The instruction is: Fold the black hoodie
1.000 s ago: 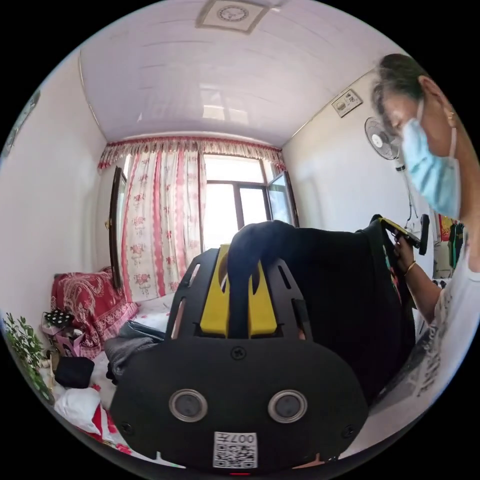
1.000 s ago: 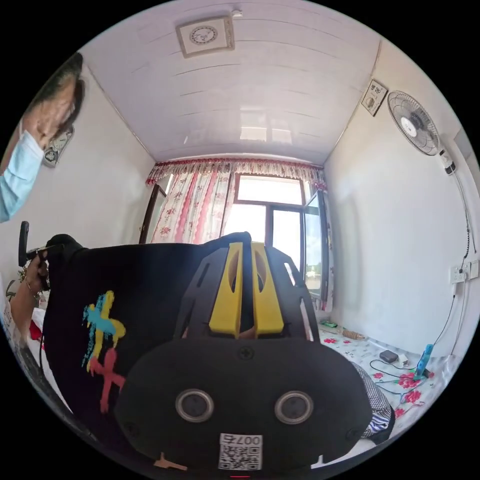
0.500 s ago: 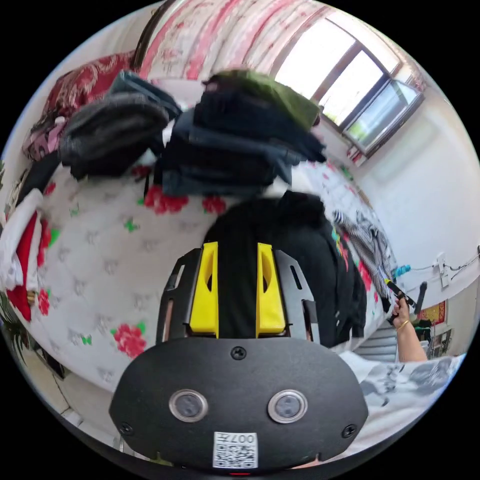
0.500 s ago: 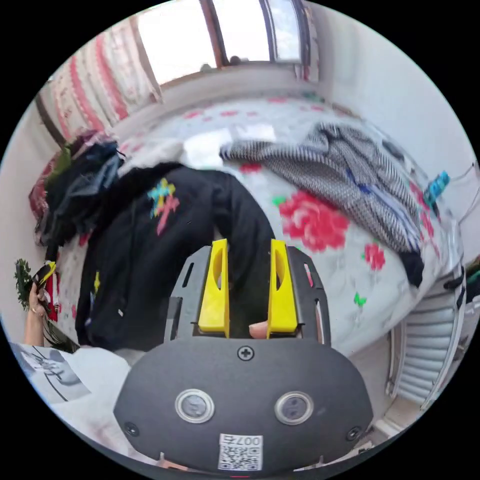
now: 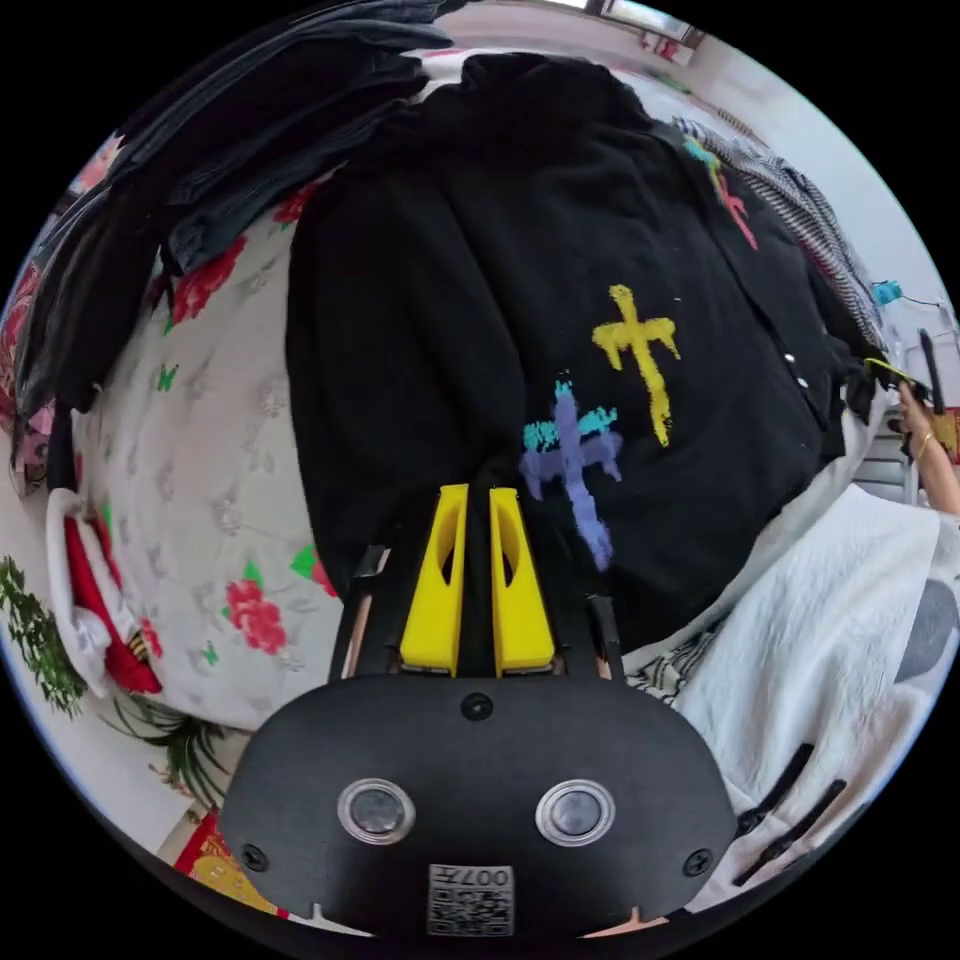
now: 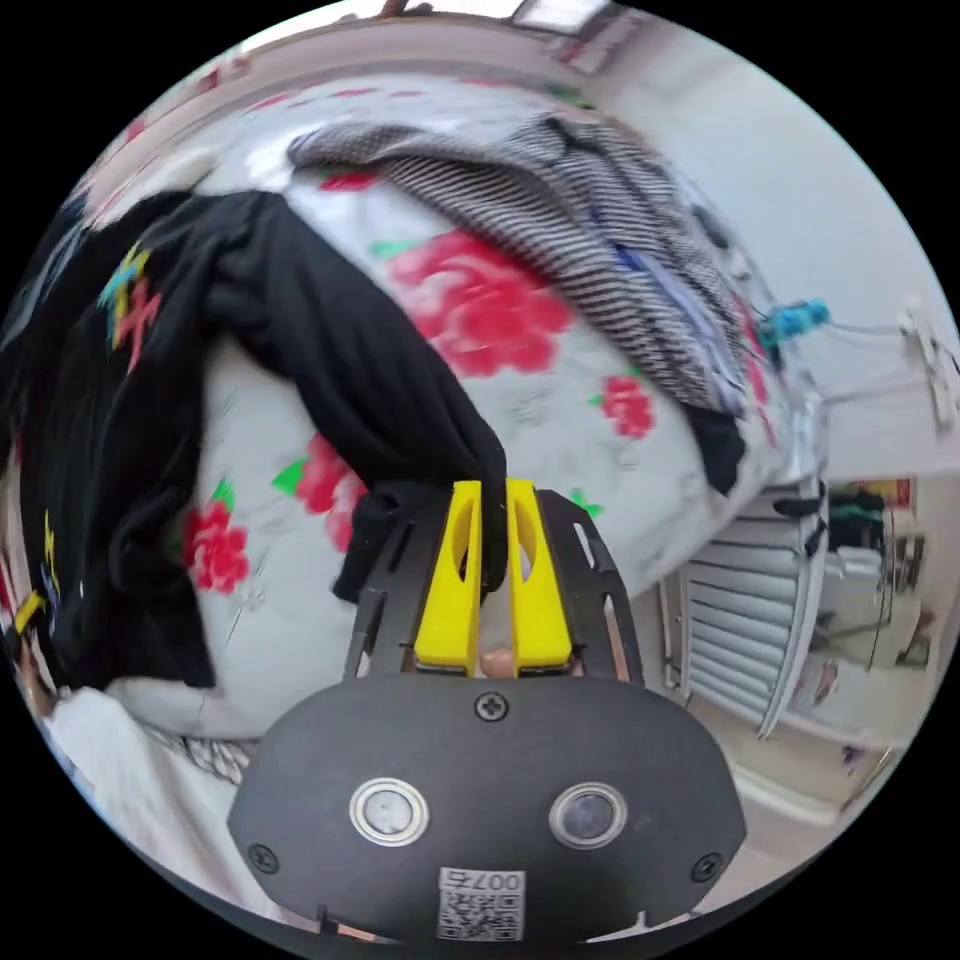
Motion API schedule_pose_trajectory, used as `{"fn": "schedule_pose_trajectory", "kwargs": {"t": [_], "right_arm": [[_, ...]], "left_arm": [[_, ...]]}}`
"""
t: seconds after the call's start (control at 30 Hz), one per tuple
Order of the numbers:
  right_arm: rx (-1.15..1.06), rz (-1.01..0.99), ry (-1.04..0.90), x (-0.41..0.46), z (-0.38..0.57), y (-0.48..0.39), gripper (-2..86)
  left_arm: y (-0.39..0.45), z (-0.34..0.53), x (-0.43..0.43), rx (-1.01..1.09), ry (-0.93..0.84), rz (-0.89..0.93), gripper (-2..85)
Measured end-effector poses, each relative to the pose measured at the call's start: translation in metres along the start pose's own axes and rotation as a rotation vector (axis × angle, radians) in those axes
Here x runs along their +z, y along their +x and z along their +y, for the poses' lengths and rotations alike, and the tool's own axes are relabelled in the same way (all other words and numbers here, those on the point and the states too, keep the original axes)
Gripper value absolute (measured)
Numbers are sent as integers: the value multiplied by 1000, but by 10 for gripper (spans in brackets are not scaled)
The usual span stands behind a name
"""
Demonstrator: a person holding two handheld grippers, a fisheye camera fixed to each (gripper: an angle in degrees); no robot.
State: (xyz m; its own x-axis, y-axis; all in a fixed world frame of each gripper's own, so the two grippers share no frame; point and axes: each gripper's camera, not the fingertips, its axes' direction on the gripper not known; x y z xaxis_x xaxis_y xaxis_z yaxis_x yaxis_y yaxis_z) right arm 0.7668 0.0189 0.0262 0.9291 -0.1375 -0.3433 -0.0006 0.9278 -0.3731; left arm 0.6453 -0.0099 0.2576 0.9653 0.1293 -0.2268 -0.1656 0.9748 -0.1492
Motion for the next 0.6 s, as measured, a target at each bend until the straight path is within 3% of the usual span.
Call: {"fn": "schedule_pose_trajectory", "kwargs": {"t": [0.07, 0.17, 0.23, 0.37, 0.6], "right_arm": [[159, 21, 74, -32, -9, 67, 79], [133, -39, 205, -74, 4, 88, 85], [23, -252, 238, -84, 20, 70, 88], [-126, -756, 134, -53, 75, -9, 96], [-228, -806, -68, 5, 127, -102, 94]], "left_arm": [[-26, -4, -14, -80, 36, -99, 41], [-79, 10, -41, -251, 126, -171, 47], [-109, 31, -52, -338, 194, -85, 51], [-106, 65, -52, -275, 279, 121, 65], [-57, 98, 6, -142, 146, 309, 108]]}}
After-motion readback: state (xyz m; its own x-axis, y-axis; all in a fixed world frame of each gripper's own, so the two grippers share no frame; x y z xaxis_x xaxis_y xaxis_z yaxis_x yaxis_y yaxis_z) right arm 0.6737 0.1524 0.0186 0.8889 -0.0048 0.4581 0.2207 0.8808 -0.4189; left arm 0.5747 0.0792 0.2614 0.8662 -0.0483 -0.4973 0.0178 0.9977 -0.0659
